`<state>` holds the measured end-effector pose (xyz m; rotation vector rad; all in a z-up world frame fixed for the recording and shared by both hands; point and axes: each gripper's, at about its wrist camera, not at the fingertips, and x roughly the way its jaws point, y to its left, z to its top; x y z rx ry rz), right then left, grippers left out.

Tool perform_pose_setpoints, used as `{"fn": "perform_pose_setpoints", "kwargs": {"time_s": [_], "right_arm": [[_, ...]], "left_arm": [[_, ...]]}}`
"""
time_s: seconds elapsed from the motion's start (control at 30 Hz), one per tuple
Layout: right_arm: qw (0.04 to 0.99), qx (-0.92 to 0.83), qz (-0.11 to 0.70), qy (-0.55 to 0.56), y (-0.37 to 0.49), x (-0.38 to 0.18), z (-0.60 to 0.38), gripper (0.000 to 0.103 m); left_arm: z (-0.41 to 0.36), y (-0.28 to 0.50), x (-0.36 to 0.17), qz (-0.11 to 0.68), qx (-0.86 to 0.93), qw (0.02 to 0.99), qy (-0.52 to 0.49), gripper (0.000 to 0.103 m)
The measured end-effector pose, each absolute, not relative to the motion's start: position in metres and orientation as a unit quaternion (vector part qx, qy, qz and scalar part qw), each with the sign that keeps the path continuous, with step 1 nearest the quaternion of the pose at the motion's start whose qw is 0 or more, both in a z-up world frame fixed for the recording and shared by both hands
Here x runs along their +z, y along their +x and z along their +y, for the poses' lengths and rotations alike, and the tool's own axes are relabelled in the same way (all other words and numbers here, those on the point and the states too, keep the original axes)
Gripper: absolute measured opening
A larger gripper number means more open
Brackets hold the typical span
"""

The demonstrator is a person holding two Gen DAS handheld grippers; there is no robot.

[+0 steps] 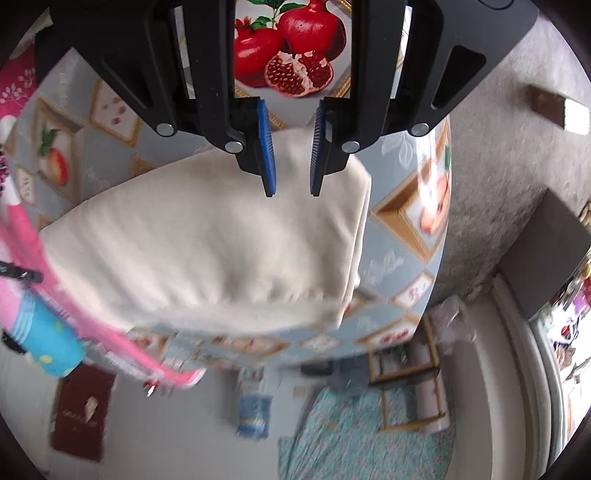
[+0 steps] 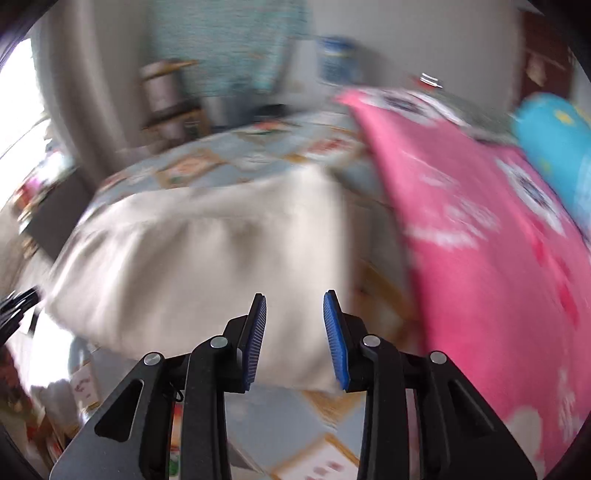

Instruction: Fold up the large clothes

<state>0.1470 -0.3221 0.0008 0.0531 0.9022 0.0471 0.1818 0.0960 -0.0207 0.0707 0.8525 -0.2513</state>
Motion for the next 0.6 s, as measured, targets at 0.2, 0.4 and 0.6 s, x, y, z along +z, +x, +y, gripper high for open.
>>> {"fn": "perform_pose_setpoints", "kwargs": {"time_s": [0.2,0.4,0.6], "right_arm": [[0.870,0.015,0.491,0.045,0.156,-0.042,-0.338,0.032],[0.892,0.052,0.448,0.034,0.153,0.002,-0.294,0.038],[0.869,0.088,0.486,-0.033,0.168,-0.044,-0.234,0.038]], "left_arm": [[0.114,0.170,-0.026,0.409,-0.122,0.904,0.003,0.020],[0.098,0.169,0.013,0.359,-0.152,0.921,0.010,0.019],[0.040,0.195,-0.014,0.412,-0.165,0.895,0.035,0.020]]}}
